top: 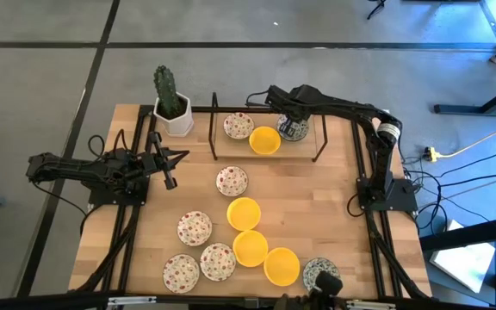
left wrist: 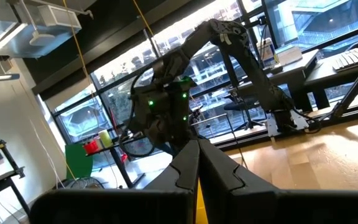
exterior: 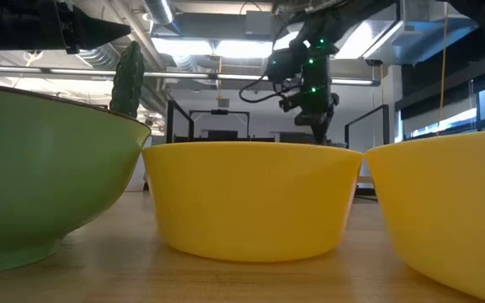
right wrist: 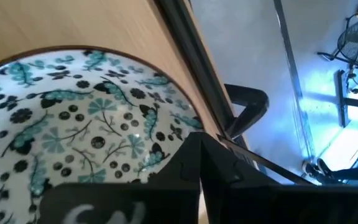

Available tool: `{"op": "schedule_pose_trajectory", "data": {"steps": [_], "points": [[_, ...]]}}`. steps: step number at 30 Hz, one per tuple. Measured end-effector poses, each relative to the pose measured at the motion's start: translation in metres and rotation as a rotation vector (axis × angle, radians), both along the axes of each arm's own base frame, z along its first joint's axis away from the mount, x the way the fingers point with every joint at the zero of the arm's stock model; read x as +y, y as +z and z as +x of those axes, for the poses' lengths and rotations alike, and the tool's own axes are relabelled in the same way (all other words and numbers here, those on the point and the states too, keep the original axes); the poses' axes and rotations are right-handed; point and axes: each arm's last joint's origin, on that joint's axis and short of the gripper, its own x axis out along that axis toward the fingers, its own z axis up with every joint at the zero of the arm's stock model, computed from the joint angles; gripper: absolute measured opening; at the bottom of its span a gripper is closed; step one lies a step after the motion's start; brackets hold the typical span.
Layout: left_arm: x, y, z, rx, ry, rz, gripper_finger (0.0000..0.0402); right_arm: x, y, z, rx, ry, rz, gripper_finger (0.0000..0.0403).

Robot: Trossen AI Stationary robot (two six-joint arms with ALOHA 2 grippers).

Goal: Pick & Place Mini bowls
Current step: Stack the white blue patterned bowl on top of the white blue patterned bowl on the shelf

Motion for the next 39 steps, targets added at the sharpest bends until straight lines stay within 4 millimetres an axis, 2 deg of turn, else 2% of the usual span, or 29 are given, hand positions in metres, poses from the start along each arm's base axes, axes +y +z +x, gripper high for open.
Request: {"op": "schedule_pose_trajectory", "data": {"steps": [7,11,16,21,27,39], "points": [[0.0,0.0,0.0,0.0,0.0,0.0,0.0002,-0.003,-0.011,-0.004,0.018,-0.009,0.012,0.0001],[0.0,0.0,0.0,0.0,0.0,0.0,0.0005,-0.003,-0.01,-0.004,0.015,-0.011,0.002,0.0002],[0.0,0.0,0.0,0.0,0.0,0.0,0.0007,-0.002,0.001,0.001,-0.007,-0.005,-0.023,0.0005],[0.0,0.0,0.0,0.0,0.0,0.0,0.0003,0.013,0.007,0.005,0.062,0.008,-0.061,0.0004],[0.0,0.0,0.0,0.0,0.0,0.0,0.0005,0.037,0.008,-0.006,0.212,-0.085,-0.058,0.0003],[0.0,0.0,0.0,-0.003,-0.002,-0.007,0.0005,0.043,0.006,-0.002,0.149,-0.082,0.035,0.0002]]}}
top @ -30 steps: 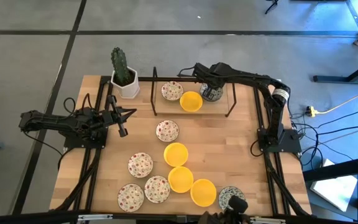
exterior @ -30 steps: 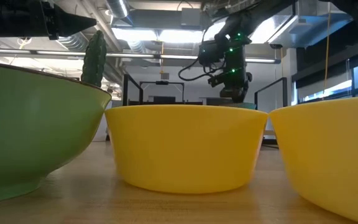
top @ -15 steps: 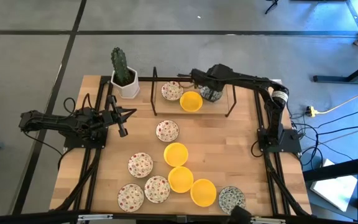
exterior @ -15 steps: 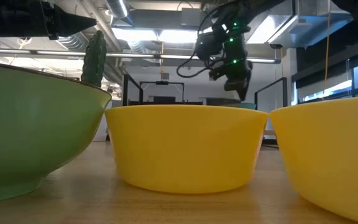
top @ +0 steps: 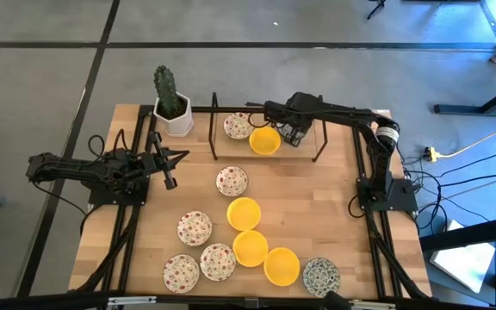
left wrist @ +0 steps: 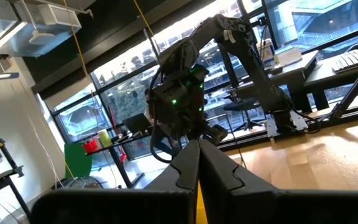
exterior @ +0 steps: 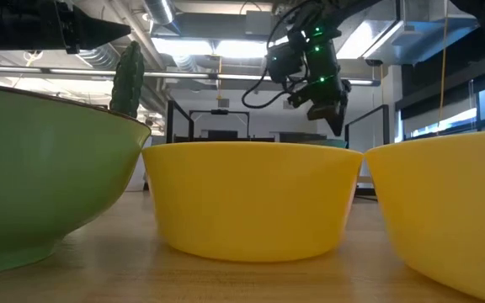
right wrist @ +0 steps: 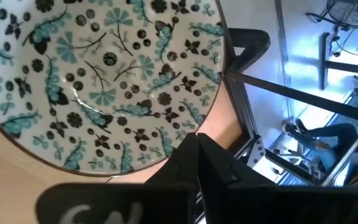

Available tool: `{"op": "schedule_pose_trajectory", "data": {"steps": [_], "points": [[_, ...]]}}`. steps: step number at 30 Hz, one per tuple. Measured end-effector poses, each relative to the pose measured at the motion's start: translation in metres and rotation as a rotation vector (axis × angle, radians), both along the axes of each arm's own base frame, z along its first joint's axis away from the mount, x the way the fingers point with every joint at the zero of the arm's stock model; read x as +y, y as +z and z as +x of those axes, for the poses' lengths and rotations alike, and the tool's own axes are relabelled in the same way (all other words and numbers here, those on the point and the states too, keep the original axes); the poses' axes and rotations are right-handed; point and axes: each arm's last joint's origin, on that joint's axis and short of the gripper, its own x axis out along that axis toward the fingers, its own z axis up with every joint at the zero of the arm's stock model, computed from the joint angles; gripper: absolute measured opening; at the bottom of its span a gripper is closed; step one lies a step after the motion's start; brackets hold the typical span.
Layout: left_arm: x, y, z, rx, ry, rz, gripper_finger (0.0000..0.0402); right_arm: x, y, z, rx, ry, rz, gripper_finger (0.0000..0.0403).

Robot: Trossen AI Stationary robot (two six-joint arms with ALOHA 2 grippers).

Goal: Pick & Place Mini bowls
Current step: Stack the white blue patterned bowl on top of the white blue patterned bowl on the shelf

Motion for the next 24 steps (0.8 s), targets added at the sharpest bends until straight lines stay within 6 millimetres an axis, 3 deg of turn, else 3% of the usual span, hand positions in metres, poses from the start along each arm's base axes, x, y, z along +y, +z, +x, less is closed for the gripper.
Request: {"op": "schedule_pose_trajectory", "data": {"steps": [24], "points": [[0.0,0.0,0.0,0.0,0.0,0.0,0.0003,0.002,-0.013,-0.006,0.029,-0.07,-0.008,0.0001]]}}
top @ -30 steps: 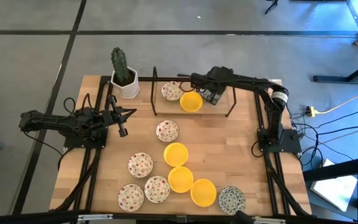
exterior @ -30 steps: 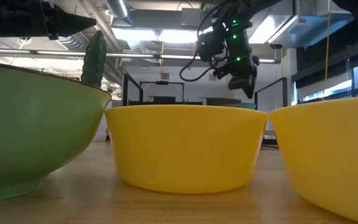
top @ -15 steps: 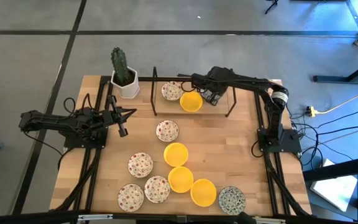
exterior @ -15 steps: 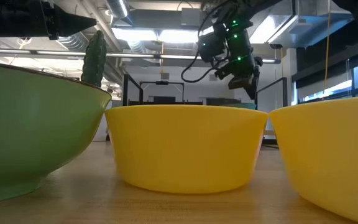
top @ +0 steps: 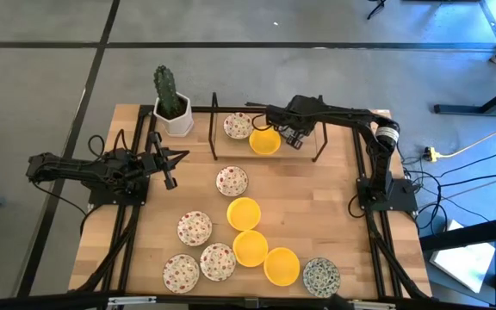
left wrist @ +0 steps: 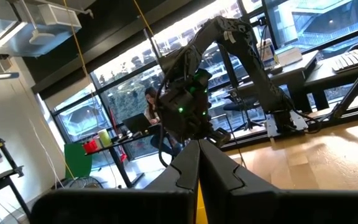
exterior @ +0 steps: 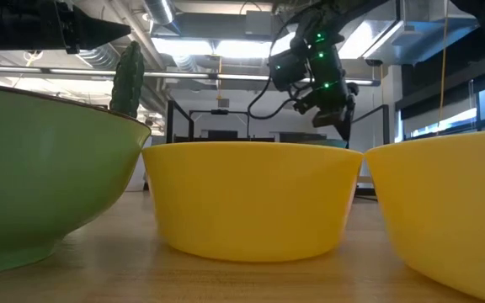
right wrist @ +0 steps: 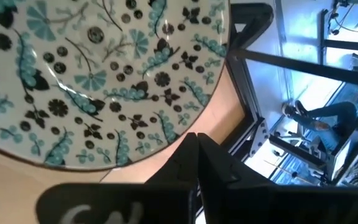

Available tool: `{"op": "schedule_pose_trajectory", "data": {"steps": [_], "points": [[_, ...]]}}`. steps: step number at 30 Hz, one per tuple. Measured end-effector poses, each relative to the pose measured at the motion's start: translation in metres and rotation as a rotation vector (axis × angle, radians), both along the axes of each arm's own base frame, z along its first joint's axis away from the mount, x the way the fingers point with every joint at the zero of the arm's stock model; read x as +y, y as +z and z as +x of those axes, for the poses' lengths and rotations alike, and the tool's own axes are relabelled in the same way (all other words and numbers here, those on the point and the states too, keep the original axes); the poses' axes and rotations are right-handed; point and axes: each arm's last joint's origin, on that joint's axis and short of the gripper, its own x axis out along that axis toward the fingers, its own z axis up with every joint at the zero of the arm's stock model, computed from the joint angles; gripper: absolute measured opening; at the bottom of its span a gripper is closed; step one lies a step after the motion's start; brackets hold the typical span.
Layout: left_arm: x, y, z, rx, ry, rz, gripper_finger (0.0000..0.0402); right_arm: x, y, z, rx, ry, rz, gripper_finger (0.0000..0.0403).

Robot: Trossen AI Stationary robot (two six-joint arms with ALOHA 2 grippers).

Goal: Pick & Place Mini bowls
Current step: Stack the white blue patterned bowl on top of the white blue patterned bowl on the shelf

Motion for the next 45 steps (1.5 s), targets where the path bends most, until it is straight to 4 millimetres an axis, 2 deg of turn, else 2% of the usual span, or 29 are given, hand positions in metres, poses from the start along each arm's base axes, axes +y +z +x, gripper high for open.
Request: {"op": "schedule_pose_trajectory", "data": {"steps": [10,17,22,40,45], "points": [[0.0,0.0,0.0,0.0,0.0,0.0,0.0007,0.0002,-0.0013,0.0031,-0.051,0.004,0.051,0.0001],[0.0,0.0,0.0,0.0,0.0,0.0,0.0002,-0.0016,0.0004,0.0016,-0.002,0.009,-0.038,0.0002],[0.0,0.0,0.0,0.0,0.0,0.0,0.0004,0.0015,0.0003,-0.0025,0.017,-0.017,0.011,0.0003],[0.0,0.0,0.0,0.0,0.0,0.0,0.0005,0.0011,-0.001,0.0013,-0.032,-0.002,0.051,0.0005],[0.0,0.0,0.0,0.0,0.0,0.0,0.0003,-0.0003,0.0009,0.0011,0.004,0.015,-0.015,0.0005]]}}
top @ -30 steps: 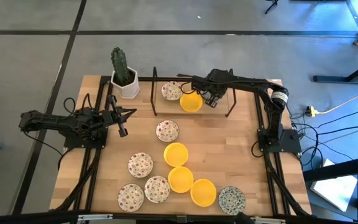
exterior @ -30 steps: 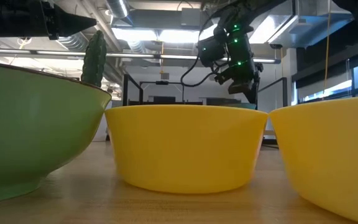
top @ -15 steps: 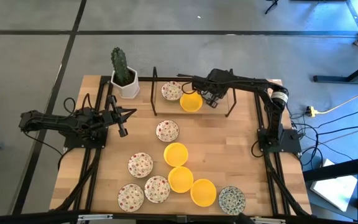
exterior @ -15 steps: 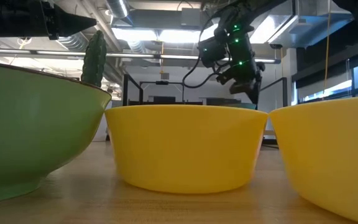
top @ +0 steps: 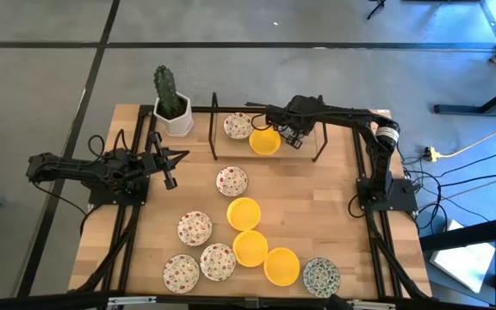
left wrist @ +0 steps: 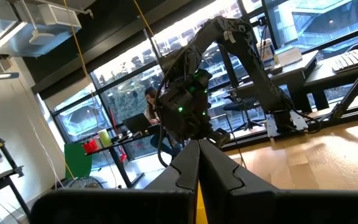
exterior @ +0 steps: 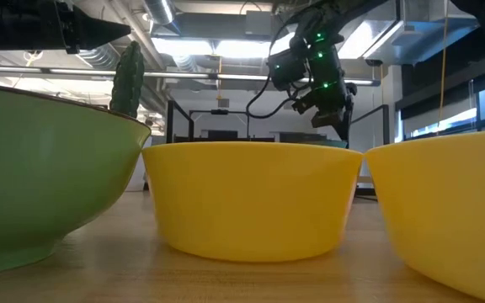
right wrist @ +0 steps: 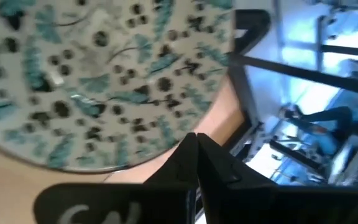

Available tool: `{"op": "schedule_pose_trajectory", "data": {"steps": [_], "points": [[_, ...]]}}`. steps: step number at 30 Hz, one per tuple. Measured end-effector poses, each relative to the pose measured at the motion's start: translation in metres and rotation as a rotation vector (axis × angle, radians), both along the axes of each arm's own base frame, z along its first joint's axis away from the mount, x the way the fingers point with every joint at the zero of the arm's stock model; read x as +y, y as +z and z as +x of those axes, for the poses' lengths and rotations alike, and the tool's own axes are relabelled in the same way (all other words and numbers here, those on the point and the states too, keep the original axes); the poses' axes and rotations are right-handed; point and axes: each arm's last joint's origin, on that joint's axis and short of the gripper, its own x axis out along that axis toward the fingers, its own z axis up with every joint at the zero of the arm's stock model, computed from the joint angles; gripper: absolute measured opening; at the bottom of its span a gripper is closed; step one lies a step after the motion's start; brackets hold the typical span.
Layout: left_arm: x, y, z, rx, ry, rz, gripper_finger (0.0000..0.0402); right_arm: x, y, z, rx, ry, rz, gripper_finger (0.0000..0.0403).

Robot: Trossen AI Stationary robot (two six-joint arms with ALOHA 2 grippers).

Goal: Pick & Place Mini bowls
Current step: Stack the white blue patterned bowl on top of the white blue patterned bowl on the shelf, then stack the white red patterned bowl on top of the white red patterned bowl on the shelf

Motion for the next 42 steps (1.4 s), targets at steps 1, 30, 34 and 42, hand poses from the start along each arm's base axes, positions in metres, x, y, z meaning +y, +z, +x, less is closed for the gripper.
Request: {"op": "schedule_pose_trajectory", "data": {"steps": [1,30,34,42], "points": [[0.0,0.0,0.0,0.0,0.0,0.0,0.0002,0.0,0.001,0.0,0.003,0.006,-0.002,0.0005],[0.0,0.0,0.0,0.006,0.003,0.014,0.0002,0.15,0.179,-0.009,-1.033,1.089,0.065,0.0002],[0.0,0.0,0.0,0.006,0.004,0.014,0.0006,0.181,0.211,-0.057,-1.149,1.201,0.064,0.0001],[0.0,0.0,0.0,0.006,0.004,0.016,0.0003,0.218,0.224,-0.148,-1.254,1.247,0.08,0.0001]]}}
